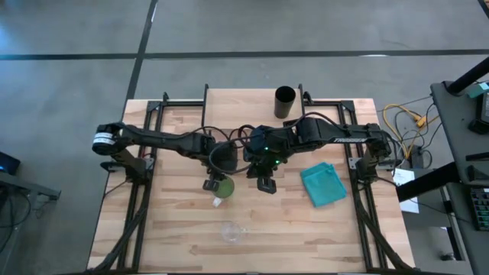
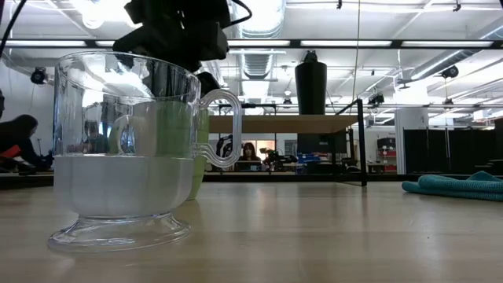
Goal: Stack small to large cups/mugs on shelf
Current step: Put the green mug on the shelf
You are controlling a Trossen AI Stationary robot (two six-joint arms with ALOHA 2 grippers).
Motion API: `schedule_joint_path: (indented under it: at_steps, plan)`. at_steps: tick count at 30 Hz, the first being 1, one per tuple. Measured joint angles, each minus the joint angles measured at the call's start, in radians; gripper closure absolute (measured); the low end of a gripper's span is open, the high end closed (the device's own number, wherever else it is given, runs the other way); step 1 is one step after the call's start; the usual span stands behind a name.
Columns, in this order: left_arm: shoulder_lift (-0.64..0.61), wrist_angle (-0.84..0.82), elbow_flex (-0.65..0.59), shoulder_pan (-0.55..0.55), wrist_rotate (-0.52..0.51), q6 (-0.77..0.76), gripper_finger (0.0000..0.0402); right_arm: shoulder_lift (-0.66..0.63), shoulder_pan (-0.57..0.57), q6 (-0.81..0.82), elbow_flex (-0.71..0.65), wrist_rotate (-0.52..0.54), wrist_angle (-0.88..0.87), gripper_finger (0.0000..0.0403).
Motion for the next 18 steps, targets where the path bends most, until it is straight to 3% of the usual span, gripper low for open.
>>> schedule_joint_path:
  at_steps: [8, 14, 18]
  plan:
    - [0.033, 0.004, 0.001, 0.000, 0.002, -0.006, 0.0327, 0.000, 0.000, 0.000, 0.000, 0.000, 0.000, 0.0355]
    - [0.039, 0.005, 0.004, 0.000, -0.001, -0.011, 0.0390, 0.000, -0.001, 0.000, 0.000, 0.000, 0.000, 0.0355]
    - [0.040, 0.011, 0.030, 0.000, -0.037, -0.044, 0.0393, 0.000, -0.001, 0.000, 0.000, 0.000, 0.000, 0.0355]
